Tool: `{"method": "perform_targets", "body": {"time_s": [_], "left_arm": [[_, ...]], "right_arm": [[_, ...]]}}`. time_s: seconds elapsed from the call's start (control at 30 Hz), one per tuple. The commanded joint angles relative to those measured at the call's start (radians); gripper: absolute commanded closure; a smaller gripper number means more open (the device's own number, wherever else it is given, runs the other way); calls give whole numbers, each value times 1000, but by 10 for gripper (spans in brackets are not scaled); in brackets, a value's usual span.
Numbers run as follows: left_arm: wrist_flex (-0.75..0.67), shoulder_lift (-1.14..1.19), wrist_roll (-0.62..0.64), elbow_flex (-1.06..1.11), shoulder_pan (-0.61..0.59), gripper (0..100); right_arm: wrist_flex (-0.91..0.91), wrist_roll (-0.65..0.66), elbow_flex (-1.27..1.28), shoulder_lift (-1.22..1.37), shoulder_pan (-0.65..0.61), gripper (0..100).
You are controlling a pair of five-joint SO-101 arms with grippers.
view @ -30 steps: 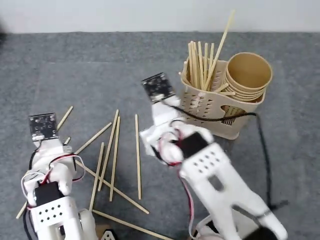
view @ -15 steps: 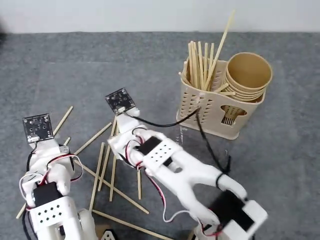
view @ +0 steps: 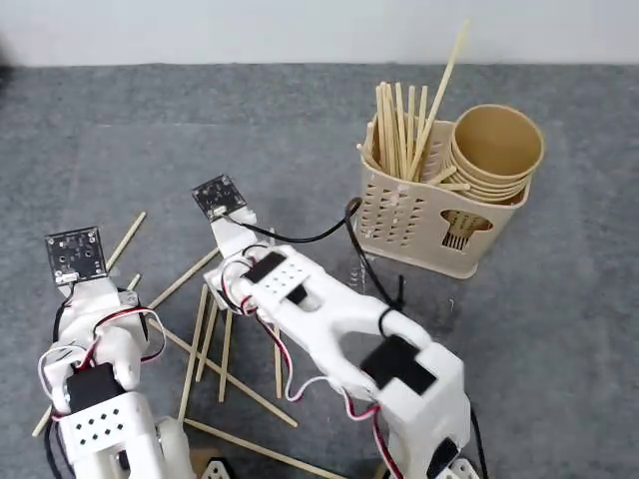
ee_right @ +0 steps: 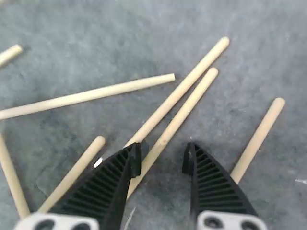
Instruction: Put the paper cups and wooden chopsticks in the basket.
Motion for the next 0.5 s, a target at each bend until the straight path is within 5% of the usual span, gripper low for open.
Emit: {"method": "perform_targets", "body": {"time_s": [0.0, 0.47], "left_arm": [[-25, -21, 12, -22, 6, 987], [-25, -21, 12, -22, 5, 987]], "right_arm": [[145, -12, -138, 22, 19, 839], [211, -104, -356, 48, 13, 837]]}}
